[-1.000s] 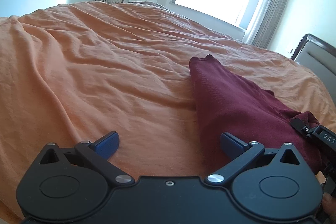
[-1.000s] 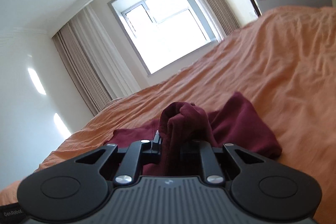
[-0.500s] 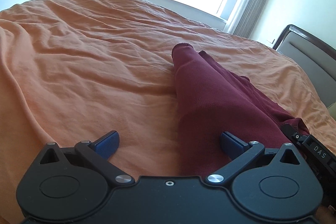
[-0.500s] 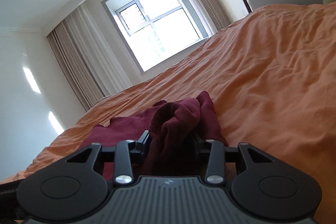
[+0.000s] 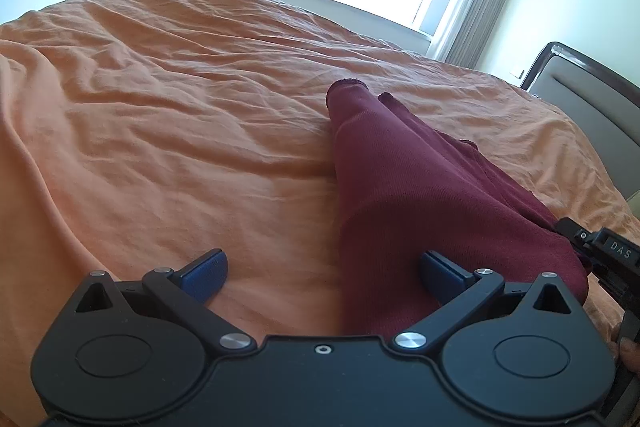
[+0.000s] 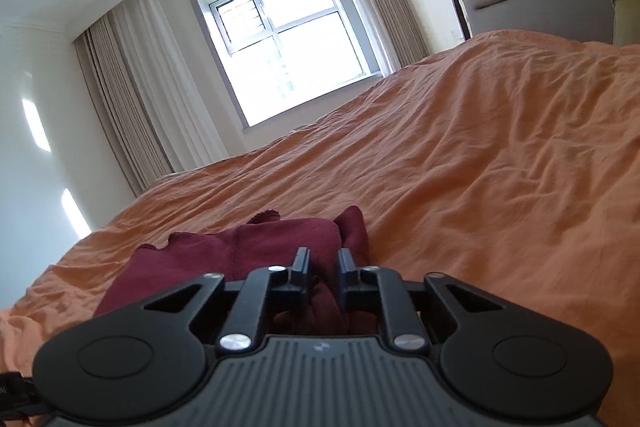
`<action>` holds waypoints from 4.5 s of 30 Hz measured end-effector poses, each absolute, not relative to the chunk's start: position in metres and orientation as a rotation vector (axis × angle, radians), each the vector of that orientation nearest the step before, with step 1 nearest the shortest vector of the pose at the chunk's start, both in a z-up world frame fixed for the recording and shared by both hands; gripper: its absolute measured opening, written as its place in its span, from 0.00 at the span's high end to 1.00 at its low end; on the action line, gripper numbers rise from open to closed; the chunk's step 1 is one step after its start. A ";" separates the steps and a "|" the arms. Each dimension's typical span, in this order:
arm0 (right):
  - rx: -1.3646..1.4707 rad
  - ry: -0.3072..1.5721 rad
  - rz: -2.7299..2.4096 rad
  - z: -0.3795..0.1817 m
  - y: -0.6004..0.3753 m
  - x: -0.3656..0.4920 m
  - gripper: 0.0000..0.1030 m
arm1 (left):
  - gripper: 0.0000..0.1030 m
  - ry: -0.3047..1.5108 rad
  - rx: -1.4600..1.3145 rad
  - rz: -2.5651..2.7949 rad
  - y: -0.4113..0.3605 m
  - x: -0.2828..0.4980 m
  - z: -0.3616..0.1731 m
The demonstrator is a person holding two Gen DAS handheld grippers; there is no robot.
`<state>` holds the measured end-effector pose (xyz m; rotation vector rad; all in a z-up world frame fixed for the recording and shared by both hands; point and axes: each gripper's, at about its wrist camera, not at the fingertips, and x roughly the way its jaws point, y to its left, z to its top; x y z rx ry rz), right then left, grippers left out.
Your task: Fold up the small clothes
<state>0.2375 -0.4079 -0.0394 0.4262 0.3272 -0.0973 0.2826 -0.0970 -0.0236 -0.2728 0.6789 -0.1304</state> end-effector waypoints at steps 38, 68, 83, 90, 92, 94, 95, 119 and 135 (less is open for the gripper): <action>0.472 0.561 0.144 -0.034 -0.458 0.301 0.33 | 0.01 0.777 -0.250 -0.310 -0.097 0.371 -0.020; 0.423 0.368 0.380 0.044 -0.330 0.358 0.85 | 0.69 0.605 -0.144 -0.319 -0.060 0.379 0.072; 0.330 0.497 0.259 -0.003 -0.303 0.374 0.67 | 0.58 0.690 -0.237 -0.174 -0.001 0.389 0.019; 0.295 0.448 0.236 0.012 -0.307 0.342 0.30 | 0.29 0.686 -0.215 -0.150 -0.008 0.376 0.024; 0.270 0.411 0.238 0.021 -0.305 0.327 0.20 | 0.23 0.667 -0.200 -0.141 -0.009 0.367 0.030; 0.234 0.367 0.239 0.030 -0.302 0.310 0.14 | 0.17 0.634 -0.191 -0.130 -0.010 0.353 0.038; 0.215 0.347 0.241 0.035 -0.299 0.302 0.12 | 0.13 0.615 -0.188 -0.122 -0.010 0.345 0.042; 0.097 0.179 0.240 0.021 -0.259 0.085 0.00 | 0.01 0.410 -0.120 -0.003 0.010 0.113 0.023; 0.076 0.192 0.258 0.012 -0.246 0.078 0.00 | 0.01 0.410 -0.123 0.015 0.020 0.102 0.018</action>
